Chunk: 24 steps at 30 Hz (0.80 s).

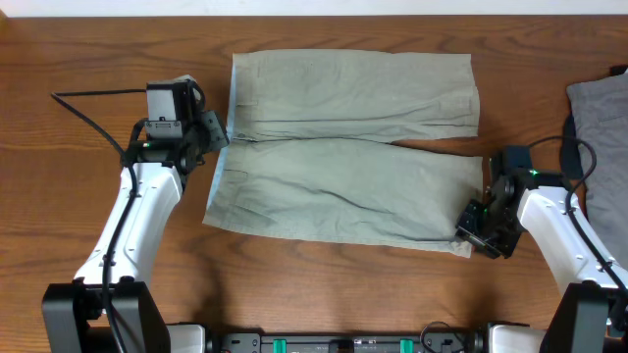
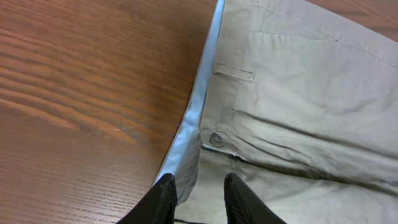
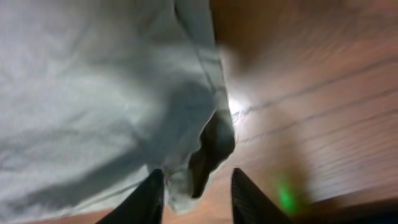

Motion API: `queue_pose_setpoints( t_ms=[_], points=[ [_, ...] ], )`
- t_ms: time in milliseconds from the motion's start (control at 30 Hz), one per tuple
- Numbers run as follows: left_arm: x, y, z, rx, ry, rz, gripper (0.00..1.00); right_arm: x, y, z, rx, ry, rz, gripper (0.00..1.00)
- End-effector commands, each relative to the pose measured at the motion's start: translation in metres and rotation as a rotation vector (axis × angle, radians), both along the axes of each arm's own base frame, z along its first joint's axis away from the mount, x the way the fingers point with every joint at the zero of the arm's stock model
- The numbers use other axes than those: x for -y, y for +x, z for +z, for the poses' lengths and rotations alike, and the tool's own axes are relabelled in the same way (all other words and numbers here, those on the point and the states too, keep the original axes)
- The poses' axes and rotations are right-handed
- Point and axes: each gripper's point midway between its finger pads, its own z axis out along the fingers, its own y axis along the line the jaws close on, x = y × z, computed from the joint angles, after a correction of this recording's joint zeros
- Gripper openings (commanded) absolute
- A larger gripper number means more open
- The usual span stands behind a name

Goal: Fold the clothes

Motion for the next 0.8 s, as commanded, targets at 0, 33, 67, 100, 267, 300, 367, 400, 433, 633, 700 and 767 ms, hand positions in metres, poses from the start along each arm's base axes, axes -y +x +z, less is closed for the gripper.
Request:
queue_pose_setpoints(
  t_ms=[0,33,67,100,267,300,367,400,433,633,700,767],
  points=[
    [-0.002,-0.002,-0.001,-0.007,0.003,0.007,0.28,0.009,0.003,-0.002,0.013,-0.044,-0.016,0.27],
    [-0.002,-0.002,-0.001,-0.007,0.003,0.007,0.29,0.009,0.004,-0.002,0.018,-0.043,-0.016,0.24],
    [-0.002,-0.002,-0.002,-0.009,0.003,0.007,0.28,0.008,0.006,-0.002,0.022,-0.040,-0.017,0.24],
    [-0.002,-0.002,-0.002,-0.010,0.003,0.007,0.29,0.008,0.006,-0.002,0.026,-0.035,-0.017,0.25],
    [-0.002,-0.002,-0.002,-0.010,0.003,0.007,0.29,-0.003,0.010,-0.003,0.046,0.026,-0.022,0.30],
    [-0.002,-0.002,-0.002,-0.010,0.003,0.007,0.29,-0.006,0.011,-0.004,0.050,0.044,-0.023,0.29],
    [-0.002,-0.002,-0.002,-0.010,0.003,0.007,0.29,-0.009,0.010,-0.006,0.054,0.063,-0.024,0.29],
    [-0.002,-0.002,-0.002,-0.010,0.004,0.007,0.29,-0.009,0.009,-0.008,0.053,0.063,-0.024,0.29],
    [-0.002,-0.002,-0.002,-0.010,0.004,0.007,0.29,-0.009,0.009,-0.009,0.052,0.063,-0.024,0.28],
    [-0.002,-0.002,-0.002,-0.009,0.004,0.007,0.29,-0.016,0.007,-0.007,0.054,0.105,0.034,0.01],
    [-0.002,-0.002,-0.001,-0.007,0.004,0.007,0.29,-0.019,0.004,-0.005,0.039,0.125,0.031,0.01],
    [-0.002,-0.001,-0.001,-0.005,0.004,0.007,0.29,-0.025,0.001,-0.002,0.026,0.157,0.035,0.01]
  ],
)
